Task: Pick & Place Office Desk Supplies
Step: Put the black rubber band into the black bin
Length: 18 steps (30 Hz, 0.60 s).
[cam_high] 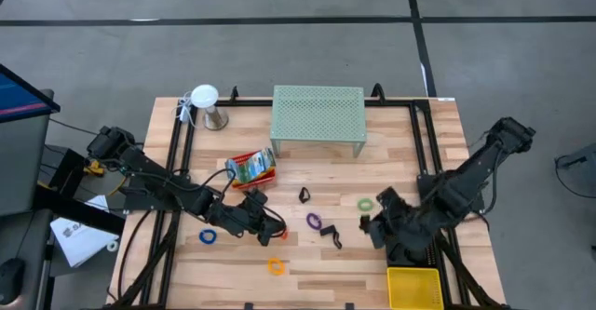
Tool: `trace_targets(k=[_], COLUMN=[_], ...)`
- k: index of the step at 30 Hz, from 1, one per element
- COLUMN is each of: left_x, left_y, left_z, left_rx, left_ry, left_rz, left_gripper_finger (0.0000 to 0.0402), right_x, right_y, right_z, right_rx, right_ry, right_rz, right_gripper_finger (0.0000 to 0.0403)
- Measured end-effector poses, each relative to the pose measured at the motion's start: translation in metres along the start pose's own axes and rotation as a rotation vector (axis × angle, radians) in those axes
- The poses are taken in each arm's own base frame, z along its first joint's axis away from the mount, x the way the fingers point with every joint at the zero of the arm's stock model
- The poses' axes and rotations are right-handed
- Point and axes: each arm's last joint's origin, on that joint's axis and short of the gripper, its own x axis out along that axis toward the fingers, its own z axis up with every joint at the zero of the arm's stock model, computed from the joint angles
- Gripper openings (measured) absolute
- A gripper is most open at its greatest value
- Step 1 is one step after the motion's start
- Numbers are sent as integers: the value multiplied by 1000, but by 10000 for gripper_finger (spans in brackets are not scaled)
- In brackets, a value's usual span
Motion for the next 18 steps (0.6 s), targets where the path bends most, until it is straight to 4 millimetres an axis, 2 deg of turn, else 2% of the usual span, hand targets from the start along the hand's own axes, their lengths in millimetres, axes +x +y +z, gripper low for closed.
trace_targets(k=[5, 11, 14, 18], left_x=[0, 0, 0, 0], left_y=[0, -1, -1, -1], left_z=[-1, -2, -2, -2], left_rx=[15, 36, 37, 46], left_ry=[25, 43, 42, 42], left_rz=[-10, -17, -17, -17], left_gripper_finger=[88, 88, 88, 88], right_x=[6, -14, -27, -33], right_y=[-6, -33, -43, -51], right_z=[-38, -75, -81, -79], right_rx=[72, 155, 143, 120], right_ry=[103, 166, 216, 265], right_rz=[-90, -291, -374, -480], right_gripper_finger=[0, 0, 0, 0])
